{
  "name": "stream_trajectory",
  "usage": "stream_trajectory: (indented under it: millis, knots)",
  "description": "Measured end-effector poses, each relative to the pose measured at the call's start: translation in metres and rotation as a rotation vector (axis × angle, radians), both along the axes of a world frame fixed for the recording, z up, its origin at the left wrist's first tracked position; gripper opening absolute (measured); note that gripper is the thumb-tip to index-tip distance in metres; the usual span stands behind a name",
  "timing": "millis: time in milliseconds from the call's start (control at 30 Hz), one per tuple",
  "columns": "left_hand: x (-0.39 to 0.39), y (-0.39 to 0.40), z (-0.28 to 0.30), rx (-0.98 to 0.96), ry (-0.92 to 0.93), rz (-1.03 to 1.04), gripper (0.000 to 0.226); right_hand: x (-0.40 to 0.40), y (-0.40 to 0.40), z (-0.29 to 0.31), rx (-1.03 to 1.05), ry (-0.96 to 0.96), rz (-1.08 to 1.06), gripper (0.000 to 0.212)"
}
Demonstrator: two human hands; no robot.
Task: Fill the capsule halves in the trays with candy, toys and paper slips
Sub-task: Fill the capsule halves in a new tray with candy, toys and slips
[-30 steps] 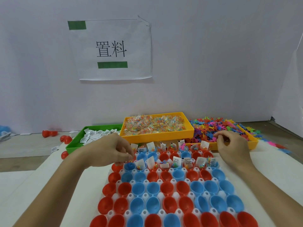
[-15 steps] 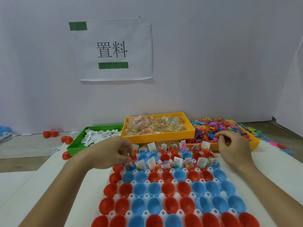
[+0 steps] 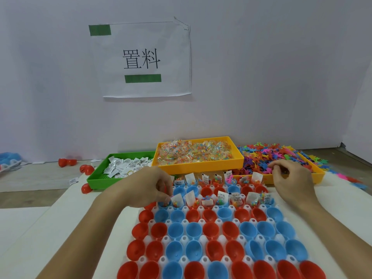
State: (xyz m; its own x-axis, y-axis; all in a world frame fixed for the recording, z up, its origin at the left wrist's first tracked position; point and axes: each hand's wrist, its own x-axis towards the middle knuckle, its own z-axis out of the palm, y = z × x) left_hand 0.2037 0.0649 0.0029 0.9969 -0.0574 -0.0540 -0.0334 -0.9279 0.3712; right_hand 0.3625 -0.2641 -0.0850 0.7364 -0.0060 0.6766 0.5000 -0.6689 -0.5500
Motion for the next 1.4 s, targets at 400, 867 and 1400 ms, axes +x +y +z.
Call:
stream_trajectory:
  millis: [400,867,1400]
  knots:
    - [-0.003,0.006,0.004,-0.087,-0.042,-0.013,0.009,-0.002,0.000,0.003,-0.004,-0.005,0.010,0.016]
    - [-0.002,0.008,0.000,-0.028,-0.043,-0.046,0.019,-0.005,0.001,0.005,-0.009,0.010,0.012,0.016]
    - [0.007,0.053,-0.026,-0.086,-0.416,0.478,0.026,-0.002,0.001,0.002,-0.006,-0.004,0.006,0.016]
